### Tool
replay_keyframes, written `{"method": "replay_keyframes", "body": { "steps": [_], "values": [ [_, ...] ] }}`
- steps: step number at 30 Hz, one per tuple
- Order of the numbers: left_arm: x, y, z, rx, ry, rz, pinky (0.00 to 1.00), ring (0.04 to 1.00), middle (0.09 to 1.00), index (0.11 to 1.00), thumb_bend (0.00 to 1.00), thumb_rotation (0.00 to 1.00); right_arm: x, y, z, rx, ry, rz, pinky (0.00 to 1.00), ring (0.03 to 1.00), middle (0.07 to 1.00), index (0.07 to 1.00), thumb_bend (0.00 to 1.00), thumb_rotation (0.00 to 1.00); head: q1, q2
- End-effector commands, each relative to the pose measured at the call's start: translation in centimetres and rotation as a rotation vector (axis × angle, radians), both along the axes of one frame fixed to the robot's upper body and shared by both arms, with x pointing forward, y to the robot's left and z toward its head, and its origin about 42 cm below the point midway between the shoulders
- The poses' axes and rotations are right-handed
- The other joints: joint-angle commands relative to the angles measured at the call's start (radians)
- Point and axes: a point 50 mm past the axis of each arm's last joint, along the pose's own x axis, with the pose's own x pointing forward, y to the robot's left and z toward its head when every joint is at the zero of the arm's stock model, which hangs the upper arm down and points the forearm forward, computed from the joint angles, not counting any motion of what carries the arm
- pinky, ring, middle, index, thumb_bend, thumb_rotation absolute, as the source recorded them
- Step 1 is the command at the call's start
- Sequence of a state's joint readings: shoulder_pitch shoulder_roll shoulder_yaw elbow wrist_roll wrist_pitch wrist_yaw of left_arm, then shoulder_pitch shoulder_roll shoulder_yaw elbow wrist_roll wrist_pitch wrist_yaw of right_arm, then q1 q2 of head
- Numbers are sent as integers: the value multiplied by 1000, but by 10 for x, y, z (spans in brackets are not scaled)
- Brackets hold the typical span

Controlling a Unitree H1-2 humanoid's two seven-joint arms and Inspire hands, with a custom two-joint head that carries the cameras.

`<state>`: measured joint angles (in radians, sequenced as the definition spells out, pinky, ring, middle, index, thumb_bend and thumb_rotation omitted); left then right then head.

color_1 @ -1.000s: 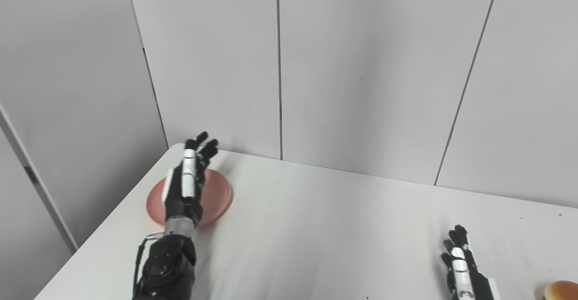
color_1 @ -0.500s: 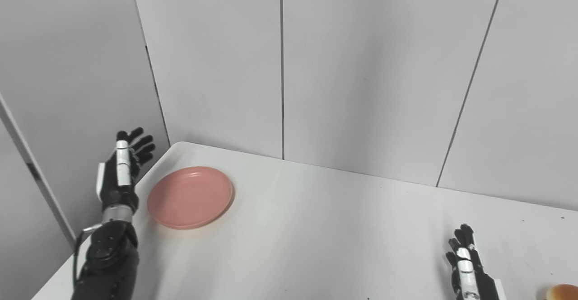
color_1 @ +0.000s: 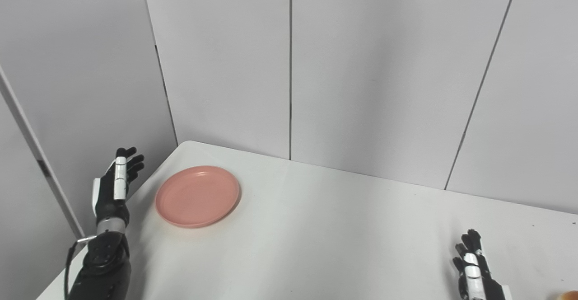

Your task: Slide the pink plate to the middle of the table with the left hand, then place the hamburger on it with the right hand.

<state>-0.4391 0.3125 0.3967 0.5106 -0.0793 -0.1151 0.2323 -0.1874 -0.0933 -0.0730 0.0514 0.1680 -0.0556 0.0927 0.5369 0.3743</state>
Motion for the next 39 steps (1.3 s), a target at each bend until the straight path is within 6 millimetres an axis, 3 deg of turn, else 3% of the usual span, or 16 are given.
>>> {"method": "replay_keyframes", "body": {
  "steps": [1,14,24,39],
  "values": [
    [11,9,29,48,-83,5,884,790,760,757,739,1000,6,2,21,-3,-82,0,1000,992,1000,1000,612,914,4,0],
    [27,-15,7,-11,-49,-72,936,807,778,785,772,1000,6,2,20,10,-81,12,1000,1000,1000,1000,620,892,3,1],
    [40,-43,-5,11,-30,-139,892,805,785,791,757,1000,3,6,22,16,-87,-1,1000,988,999,994,615,895,-4,5],
    [58,-84,-9,-124,-33,-268,887,820,797,805,771,1000,1,8,24,15,-88,4,1000,994,999,998,633,902,-25,24]
  ]
}}
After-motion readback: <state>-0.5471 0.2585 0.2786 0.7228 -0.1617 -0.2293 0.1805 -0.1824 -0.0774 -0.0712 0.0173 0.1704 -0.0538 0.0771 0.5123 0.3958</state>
